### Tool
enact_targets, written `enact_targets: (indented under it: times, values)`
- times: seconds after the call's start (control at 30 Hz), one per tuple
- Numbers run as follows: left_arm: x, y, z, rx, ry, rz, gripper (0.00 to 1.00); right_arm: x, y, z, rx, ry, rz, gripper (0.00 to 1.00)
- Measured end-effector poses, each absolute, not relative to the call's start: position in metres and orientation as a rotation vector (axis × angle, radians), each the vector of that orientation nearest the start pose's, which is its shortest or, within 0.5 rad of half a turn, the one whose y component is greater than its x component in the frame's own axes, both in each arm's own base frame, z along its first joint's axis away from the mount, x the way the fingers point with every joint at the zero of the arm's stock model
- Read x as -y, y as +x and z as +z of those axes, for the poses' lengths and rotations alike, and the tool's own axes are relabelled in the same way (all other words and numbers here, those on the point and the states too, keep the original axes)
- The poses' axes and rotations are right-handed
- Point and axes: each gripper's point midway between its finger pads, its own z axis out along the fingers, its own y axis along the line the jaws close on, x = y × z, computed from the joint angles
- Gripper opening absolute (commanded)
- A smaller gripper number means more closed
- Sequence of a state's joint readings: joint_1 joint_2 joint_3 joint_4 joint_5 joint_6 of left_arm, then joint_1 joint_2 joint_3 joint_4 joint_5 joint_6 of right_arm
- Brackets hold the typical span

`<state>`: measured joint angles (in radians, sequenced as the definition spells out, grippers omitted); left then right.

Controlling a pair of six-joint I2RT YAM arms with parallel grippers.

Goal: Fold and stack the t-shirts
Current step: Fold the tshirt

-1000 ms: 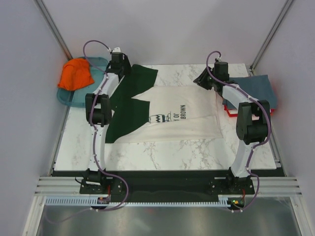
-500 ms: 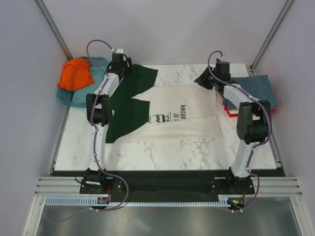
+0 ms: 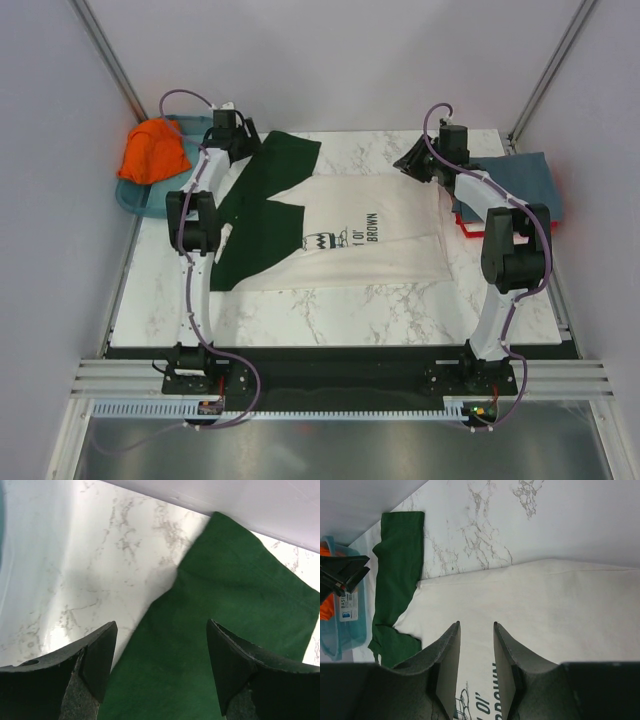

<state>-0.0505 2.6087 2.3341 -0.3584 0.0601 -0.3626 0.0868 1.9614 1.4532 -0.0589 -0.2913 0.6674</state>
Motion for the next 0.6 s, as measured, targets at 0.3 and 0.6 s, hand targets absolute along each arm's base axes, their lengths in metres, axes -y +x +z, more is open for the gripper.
enact_targets:
  times: [0.3,0.6]
  values:
    - [0.061,0.660,0.047,-2.269,-0.369,-0.299,0.82,-0.120,0.535,0.137,-2.154,0.478,0.774,0.40]
    - [0.078,0.653,0.041,-2.309,-0.378,-0.329,0.67,-0.122,0.534,0.136,-2.141,0.486,0.819,0.41]
